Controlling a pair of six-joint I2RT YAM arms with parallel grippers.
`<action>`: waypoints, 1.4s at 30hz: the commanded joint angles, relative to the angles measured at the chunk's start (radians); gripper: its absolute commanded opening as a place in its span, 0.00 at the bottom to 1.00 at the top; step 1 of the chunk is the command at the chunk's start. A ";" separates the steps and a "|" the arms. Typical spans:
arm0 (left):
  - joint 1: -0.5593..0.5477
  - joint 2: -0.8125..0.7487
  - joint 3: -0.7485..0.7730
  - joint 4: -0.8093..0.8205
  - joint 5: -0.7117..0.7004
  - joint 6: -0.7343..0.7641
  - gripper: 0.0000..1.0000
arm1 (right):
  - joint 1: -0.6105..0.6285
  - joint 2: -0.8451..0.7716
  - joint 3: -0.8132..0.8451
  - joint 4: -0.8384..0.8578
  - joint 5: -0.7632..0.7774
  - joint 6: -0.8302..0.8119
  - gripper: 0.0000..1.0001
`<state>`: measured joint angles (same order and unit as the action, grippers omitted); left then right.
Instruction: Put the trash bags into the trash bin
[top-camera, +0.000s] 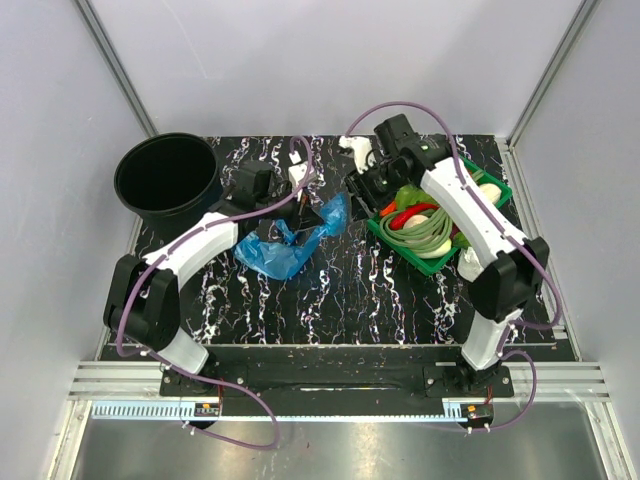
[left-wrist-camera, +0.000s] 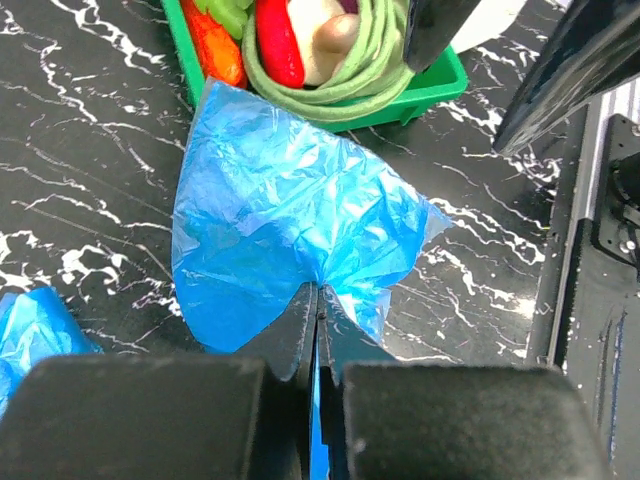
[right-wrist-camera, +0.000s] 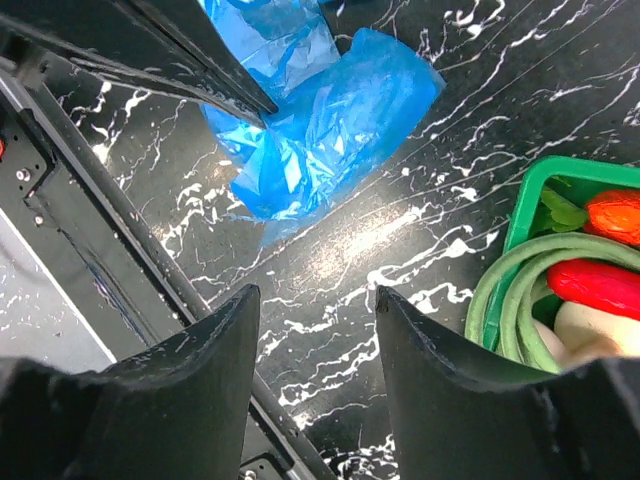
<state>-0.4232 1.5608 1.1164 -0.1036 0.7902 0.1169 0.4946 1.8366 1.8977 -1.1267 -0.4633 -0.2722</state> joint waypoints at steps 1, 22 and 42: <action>0.001 -0.047 -0.016 0.099 0.109 -0.059 0.00 | -0.002 -0.112 -0.046 0.071 -0.031 -0.018 0.56; 0.017 -0.064 -0.053 0.263 0.280 -0.224 0.00 | -0.004 -0.076 -0.193 0.229 -0.216 0.027 0.25; 0.130 -0.070 0.032 0.115 0.353 -0.139 0.00 | -0.004 -0.191 -0.275 0.242 0.123 -0.067 0.00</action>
<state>-0.3161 1.5375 1.0786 0.0650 1.0973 -0.1093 0.4908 1.7123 1.6188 -0.9039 -0.4278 -0.3054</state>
